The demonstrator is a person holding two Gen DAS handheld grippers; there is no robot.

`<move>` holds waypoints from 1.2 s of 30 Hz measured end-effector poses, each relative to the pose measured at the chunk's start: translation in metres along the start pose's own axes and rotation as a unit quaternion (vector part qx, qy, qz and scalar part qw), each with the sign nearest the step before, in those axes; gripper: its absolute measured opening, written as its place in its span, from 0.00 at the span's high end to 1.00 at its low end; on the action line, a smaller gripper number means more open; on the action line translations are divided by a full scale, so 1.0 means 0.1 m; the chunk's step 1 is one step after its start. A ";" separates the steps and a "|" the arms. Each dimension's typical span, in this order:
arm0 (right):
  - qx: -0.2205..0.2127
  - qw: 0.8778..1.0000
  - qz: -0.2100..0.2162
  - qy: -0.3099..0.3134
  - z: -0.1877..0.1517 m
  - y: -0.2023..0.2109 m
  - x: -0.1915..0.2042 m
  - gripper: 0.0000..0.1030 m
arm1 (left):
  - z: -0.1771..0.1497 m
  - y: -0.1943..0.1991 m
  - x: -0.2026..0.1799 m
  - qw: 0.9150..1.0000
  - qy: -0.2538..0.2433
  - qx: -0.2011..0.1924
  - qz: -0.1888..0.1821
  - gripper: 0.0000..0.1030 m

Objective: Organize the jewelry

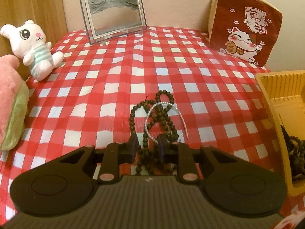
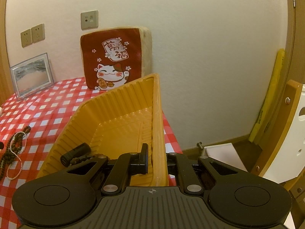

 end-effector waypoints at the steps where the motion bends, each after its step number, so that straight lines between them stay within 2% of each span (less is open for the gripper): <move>1: 0.000 1.000 0.000 0.000 0.00 0.00 0.00 0.91 | 0.02 -0.03 0.01 1.000 0.000 -0.001 0.000 0.81; 10: 0.000 1.000 0.000 0.000 0.00 -0.01 0.00 0.91 | 0.12 -0.35 0.04 1.000 -0.020 0.004 0.007 0.81; 19: 0.001 1.000 0.000 -0.002 0.00 -0.01 -0.01 0.91 | 0.16 -0.53 0.02 0.999 -0.039 0.009 -0.012 0.81; 21: 0.001 1.000 0.000 -0.003 0.00 -0.01 -0.01 0.91 | 0.16 -0.55 0.01 0.999 -0.043 0.008 -0.018 0.86; 25: 0.001 1.000 0.000 -0.003 0.00 -0.01 -0.01 0.91 | 0.15 -0.54 -0.03 0.998 -0.052 0.007 -0.029 0.97; 31: 0.001 1.000 0.000 -0.003 0.00 -0.01 -0.01 0.91 | 0.19 -0.43 0.00 0.998 -0.041 -0.004 -0.045 0.98; 36: 0.001 1.000 0.000 -0.003 0.00 -0.01 -0.01 0.91 | 0.27 -0.11 0.03 0.997 -0.020 -0.032 -0.073 0.98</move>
Point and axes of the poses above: each gripper's, at about its wrist camera, not at the fingertips, and y roughly against the way its jaws point, x to its left, z to its top, the point moved 1 cm from there along -y, roughly the way its jaws point, and after that the axes turned 2 degrees about -x, right-handed, at the moved point
